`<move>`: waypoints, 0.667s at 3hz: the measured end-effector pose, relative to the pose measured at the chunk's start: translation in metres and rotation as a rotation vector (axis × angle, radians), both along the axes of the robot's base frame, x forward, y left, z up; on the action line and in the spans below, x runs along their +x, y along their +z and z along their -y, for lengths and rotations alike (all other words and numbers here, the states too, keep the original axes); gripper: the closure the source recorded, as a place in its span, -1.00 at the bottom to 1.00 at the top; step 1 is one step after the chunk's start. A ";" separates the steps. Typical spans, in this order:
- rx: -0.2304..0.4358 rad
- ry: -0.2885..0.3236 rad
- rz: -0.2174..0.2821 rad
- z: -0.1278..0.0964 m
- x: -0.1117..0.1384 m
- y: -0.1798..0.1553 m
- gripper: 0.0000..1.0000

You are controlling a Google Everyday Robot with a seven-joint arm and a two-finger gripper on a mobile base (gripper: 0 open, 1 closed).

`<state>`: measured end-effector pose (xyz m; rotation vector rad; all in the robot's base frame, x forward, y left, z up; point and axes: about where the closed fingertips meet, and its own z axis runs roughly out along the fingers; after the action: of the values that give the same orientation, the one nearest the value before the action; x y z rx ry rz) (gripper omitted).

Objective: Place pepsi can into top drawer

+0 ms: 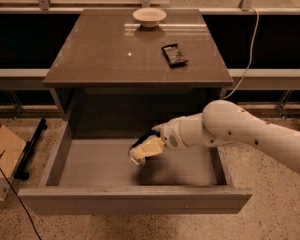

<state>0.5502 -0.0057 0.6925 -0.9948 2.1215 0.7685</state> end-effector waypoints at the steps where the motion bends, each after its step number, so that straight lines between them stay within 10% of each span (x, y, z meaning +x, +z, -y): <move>1: -0.021 -0.082 -0.040 0.010 0.010 -0.028 0.17; 2: -0.050 -0.163 -0.083 0.025 0.017 -0.048 -0.47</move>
Offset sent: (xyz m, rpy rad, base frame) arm 0.0247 -0.0450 -0.0684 -0.0920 0.1210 -0.2535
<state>0.5675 -0.0309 0.6445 -0.8157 2.2709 0.6894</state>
